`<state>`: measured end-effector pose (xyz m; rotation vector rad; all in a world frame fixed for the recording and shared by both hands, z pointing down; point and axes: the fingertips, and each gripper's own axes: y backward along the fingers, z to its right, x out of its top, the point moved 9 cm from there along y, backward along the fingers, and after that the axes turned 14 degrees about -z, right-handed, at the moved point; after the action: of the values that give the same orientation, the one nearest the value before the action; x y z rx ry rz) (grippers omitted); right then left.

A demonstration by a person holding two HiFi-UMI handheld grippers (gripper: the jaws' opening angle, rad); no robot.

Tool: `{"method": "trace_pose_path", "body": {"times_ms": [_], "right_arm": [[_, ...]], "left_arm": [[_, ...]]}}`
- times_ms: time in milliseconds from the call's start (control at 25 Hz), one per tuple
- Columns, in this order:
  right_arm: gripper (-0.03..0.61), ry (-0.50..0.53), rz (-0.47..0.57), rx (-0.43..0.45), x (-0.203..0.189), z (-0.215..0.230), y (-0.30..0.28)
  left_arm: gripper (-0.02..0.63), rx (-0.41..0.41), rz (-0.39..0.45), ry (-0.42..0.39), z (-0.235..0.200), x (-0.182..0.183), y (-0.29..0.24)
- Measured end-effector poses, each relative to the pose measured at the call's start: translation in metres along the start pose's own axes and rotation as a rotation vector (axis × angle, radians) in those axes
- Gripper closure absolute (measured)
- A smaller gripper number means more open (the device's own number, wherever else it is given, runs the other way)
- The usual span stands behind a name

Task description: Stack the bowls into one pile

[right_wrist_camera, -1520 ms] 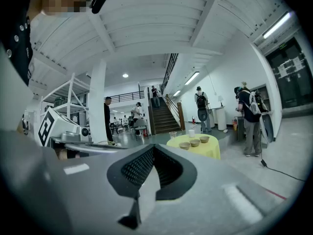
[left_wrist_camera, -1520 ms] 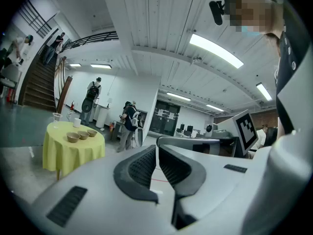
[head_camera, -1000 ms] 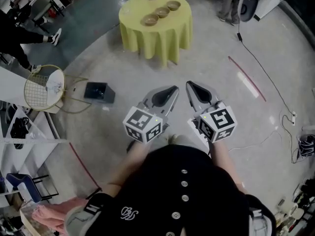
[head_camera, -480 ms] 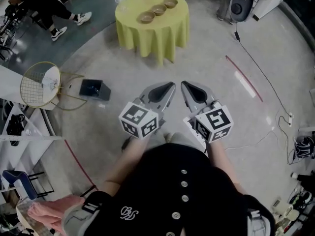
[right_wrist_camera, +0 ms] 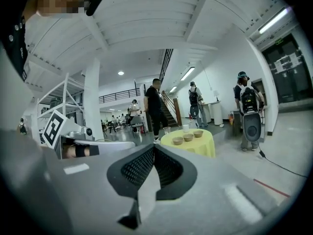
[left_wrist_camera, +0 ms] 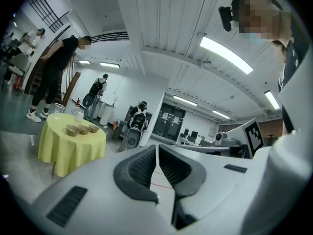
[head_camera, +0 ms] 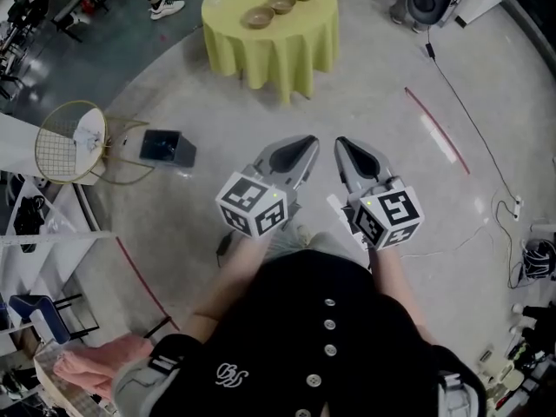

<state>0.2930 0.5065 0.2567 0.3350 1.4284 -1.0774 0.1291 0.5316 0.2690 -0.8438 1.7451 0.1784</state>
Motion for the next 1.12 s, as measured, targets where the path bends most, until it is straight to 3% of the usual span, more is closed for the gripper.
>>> {"method": "trace_pose_path", "body": {"times_ms": [360,1120], "right_arm": [[0.574,-0.013,-0.022,0.005,0.025,0.033,-0.072],[0.574,-0.016,-0.028,-0.003,0.133,0.090,-0.260]], "left_arm": [[0.586,0.026,-0.012,0.029,-0.070,0.024,-0.026],[0.586,-0.056,-0.044,-0.011,-0.249,0.137,-0.083]]}}
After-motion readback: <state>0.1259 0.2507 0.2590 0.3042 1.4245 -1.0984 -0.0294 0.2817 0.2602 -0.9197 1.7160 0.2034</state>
